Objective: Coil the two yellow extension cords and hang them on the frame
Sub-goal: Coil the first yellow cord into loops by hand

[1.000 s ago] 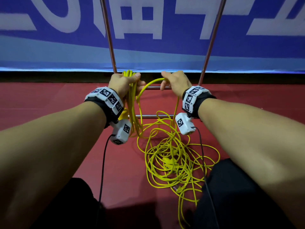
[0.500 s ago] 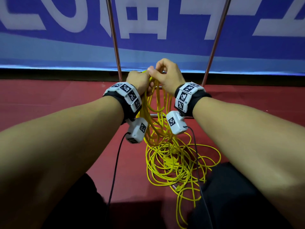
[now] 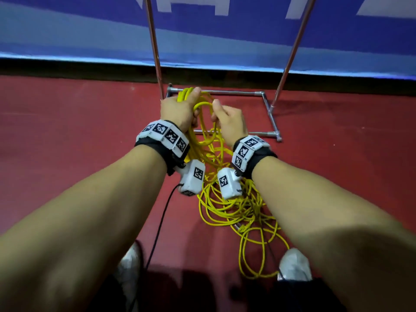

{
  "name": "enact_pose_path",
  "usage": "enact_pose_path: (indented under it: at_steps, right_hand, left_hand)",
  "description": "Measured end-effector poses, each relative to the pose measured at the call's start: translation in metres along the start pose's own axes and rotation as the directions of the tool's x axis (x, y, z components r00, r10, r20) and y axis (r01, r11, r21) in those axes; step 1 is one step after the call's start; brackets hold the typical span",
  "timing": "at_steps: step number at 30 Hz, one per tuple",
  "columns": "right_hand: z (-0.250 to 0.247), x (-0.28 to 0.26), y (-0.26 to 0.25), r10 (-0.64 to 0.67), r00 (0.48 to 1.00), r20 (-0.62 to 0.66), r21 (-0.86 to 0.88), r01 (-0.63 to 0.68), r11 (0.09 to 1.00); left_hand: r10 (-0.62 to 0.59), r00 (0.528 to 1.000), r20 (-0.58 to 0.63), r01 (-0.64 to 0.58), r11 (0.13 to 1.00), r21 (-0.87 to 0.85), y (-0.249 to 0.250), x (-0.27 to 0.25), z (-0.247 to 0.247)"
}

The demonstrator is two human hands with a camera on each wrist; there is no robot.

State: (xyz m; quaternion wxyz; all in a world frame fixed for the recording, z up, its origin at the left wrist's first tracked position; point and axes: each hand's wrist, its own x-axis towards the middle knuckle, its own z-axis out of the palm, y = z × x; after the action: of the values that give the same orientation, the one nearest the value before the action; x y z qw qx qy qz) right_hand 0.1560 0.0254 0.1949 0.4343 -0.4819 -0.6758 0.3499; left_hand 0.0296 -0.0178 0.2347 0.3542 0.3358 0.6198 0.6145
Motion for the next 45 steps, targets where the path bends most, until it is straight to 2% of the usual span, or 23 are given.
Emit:
enact_pose_path:
  at_steps: [5,8,13,16,18,20,22,24,27,29,31,33,35,37,39,42,45]
  right_hand:
    - [0.008,-0.037,0.047,-0.008,1.0,0.022,0.014,0.008,1.0]
    - [0.0,-0.057,0.064,-0.053,0.989,0.135,-0.067,0.062,0.996]
    - [0.019,-0.1,0.069,-0.071,0.921,0.384,-0.26,0.181,0.948]
    - [0.022,-0.108,0.075,-0.07,0.906,0.418,-0.293,0.208,0.933]
    - [0.018,-0.108,0.076,-0.083,0.895,0.438,-0.256,0.213,0.943]
    - [0.017,-0.109,0.078,-0.103,0.901,0.422,-0.201,0.204,0.958]
    - [0.015,-0.107,0.083,-0.1,0.932,0.348,-0.19,0.174,0.966]
    - [0.005,-0.103,0.094,-0.059,0.962,0.267,-0.25,0.128,0.96]
    - [-0.01,-0.097,0.106,-0.004,0.967,0.254,-0.373,0.102,0.922]
    - [-0.013,-0.093,0.104,-0.001,0.971,0.24,-0.346,0.087,0.934]
    - [-0.012,-0.091,0.098,-0.056,0.972,0.228,-0.308,0.126,0.943]
    - [-0.009,-0.09,0.091,-0.121,0.95,0.286,-0.329,0.217,0.919]
    - [-0.002,-0.092,0.084,-0.134,0.924,0.359,-0.371,0.273,0.888]
    - [0.006,-0.097,0.078,-0.122,0.913,0.389,-0.393,0.284,0.875]
    - [0.012,-0.103,0.077,-0.105,0.909,0.402,-0.356,0.261,0.897]
    - [0.012,-0.107,0.08,-0.09,0.923,0.374,-0.31,0.215,0.926]
    - [0.007,-0.107,0.095,-0.073,0.952,0.297,-0.422,0.2,0.884]
  left_hand:
    - [-0.135,0.99,0.037,0.136,0.991,-0.003,-0.06,-0.024,-0.012]
    - [-0.219,0.974,0.055,0.218,0.976,0.024,-0.095,-0.042,-0.024]
    - [-0.295,0.947,0.129,0.269,0.945,0.183,-0.133,-0.074,-0.037]
    - [-0.319,0.936,0.148,0.285,0.935,0.211,-0.141,-0.084,-0.04]
    - [-0.297,0.943,0.149,0.261,0.94,0.221,-0.142,-0.085,-0.042]
    - [-0.263,0.952,0.154,0.226,0.948,0.224,-0.138,-0.085,-0.042]
    - [-0.234,0.958,0.163,0.2,0.959,0.203,-0.133,-0.084,-0.041]
    - [-0.204,0.964,0.171,0.175,0.969,0.172,-0.126,-0.085,-0.039]
    - [-0.165,0.965,0.205,0.133,0.978,0.161,-0.121,-0.088,-0.038]
    - [-0.167,0.954,0.25,0.126,0.977,0.174,-0.122,-0.091,-0.037]
    - [-0.206,0.936,0.286,0.149,0.967,0.209,-0.123,-0.093,-0.037]
    - [-0.253,0.922,0.293,0.184,0.953,0.242,-0.123,-0.096,-0.038]
    - [-0.29,0.918,0.27,0.228,0.945,0.236,-0.125,-0.099,-0.037]
    - [-0.307,0.932,0.194,0.26,0.937,0.233,-0.13,-0.1,-0.036]
    - [-0.296,0.947,0.126,0.258,0.933,0.252,-0.133,-0.101,-0.036]
    - [-0.273,0.957,0.1,0.246,0.944,0.218,-0.132,-0.102,-0.036]
    - [-0.241,0.967,0.084,0.221,0.955,0.198,-0.125,-0.1,-0.038]
